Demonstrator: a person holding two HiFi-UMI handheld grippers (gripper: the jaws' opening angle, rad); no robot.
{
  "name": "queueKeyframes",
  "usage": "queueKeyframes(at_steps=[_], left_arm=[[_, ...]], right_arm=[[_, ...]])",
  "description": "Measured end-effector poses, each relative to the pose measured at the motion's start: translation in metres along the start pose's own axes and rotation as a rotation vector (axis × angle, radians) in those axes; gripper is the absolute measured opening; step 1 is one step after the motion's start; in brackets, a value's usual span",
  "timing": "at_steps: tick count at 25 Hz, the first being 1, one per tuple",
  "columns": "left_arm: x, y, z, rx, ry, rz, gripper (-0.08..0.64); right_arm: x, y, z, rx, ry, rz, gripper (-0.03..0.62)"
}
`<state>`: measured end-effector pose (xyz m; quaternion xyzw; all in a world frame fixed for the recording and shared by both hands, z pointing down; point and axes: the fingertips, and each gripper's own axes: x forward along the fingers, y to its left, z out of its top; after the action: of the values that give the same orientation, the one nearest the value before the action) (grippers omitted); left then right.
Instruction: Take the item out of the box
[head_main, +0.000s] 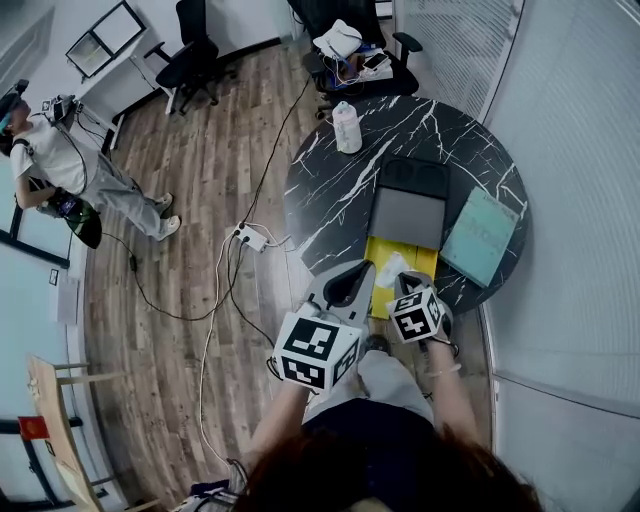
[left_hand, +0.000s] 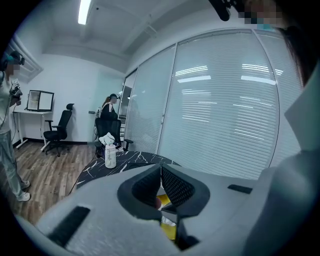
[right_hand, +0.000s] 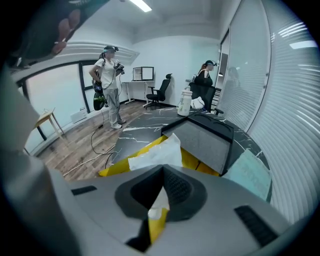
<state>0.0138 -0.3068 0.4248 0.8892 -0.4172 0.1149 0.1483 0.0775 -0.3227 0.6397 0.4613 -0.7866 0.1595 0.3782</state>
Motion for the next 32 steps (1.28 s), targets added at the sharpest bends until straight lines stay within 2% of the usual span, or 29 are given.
queueKeyframes(at_steps=[32], left_arm=[[-0.110, -0.053, 0.008, 0.060, -0.122, -0.025, 0.028]], right_arm=[[-0.134, 0.029, 0.018, 0.032, -0.220, -0.170, 0.023]])
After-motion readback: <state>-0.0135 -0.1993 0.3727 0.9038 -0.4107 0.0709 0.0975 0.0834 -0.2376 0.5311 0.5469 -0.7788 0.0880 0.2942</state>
